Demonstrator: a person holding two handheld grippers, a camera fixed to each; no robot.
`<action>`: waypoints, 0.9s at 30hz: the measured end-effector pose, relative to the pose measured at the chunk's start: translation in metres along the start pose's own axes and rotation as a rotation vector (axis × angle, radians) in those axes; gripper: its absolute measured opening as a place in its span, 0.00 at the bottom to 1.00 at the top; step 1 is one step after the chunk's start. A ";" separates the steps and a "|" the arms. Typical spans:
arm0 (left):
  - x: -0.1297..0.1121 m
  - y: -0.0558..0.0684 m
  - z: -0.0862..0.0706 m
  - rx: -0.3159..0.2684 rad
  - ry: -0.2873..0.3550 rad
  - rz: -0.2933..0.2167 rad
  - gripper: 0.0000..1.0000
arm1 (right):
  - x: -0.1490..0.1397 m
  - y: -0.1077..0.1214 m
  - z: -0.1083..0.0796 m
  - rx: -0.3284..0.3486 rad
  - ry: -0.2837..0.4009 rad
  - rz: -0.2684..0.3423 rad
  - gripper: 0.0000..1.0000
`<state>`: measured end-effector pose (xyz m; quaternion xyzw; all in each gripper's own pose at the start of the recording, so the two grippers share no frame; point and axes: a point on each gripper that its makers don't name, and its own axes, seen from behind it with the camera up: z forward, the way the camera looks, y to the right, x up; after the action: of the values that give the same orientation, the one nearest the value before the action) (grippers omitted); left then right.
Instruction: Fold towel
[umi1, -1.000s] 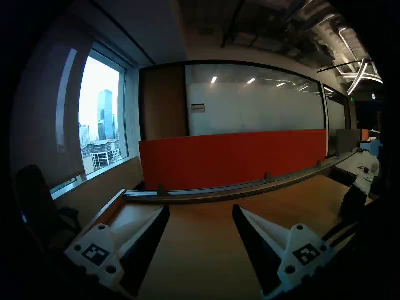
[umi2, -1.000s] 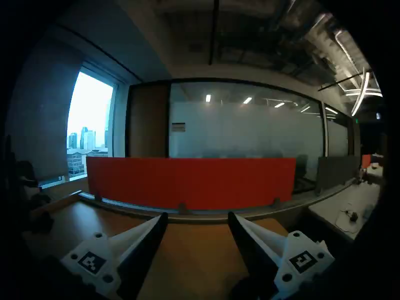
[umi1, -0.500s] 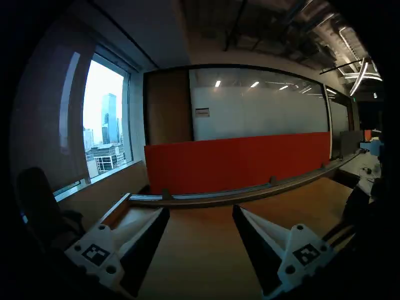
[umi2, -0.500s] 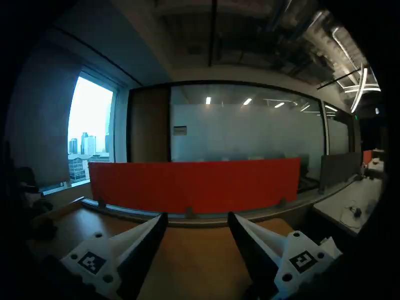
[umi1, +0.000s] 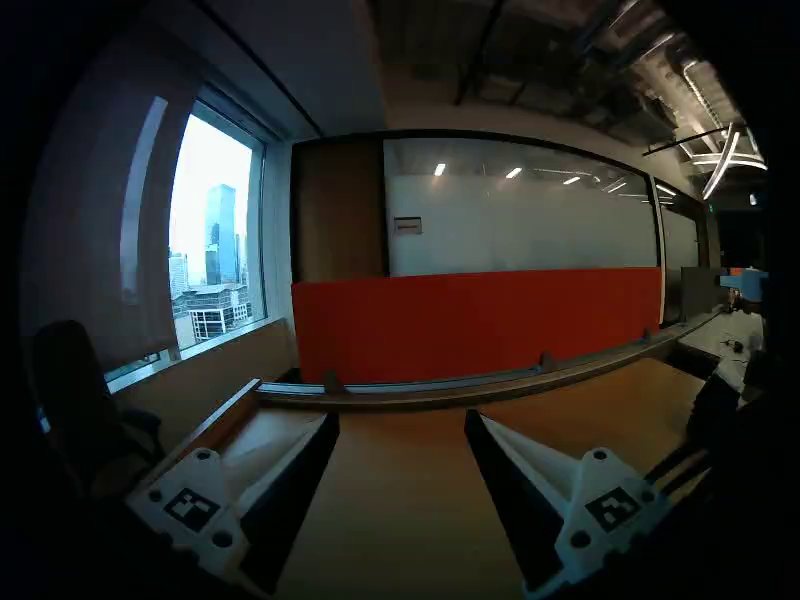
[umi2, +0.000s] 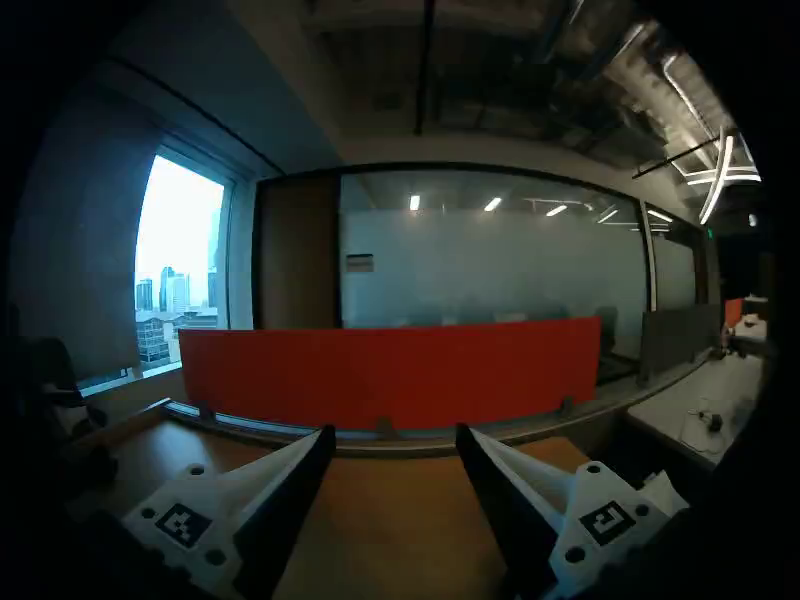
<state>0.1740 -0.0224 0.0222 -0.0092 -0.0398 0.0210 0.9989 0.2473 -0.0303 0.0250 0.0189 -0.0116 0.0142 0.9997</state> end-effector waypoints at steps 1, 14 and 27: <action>-0.003 0.000 0.000 -0.002 0.004 -0.002 0.93 | 0.000 -0.002 -0.001 0.001 0.002 -0.003 0.93; -0.060 0.004 -0.004 -0.018 0.034 -0.039 0.93 | -0.023 -0.026 -0.019 0.002 0.004 -0.017 0.93; -0.111 0.014 -0.006 -0.003 0.079 -0.031 0.93 | -0.046 -0.047 -0.020 0.034 -0.002 -0.050 0.94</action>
<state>0.0635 -0.0133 0.0071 -0.0111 -0.0007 0.0051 0.9999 0.2032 -0.0778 0.0020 0.0363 -0.0118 -0.0105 0.9992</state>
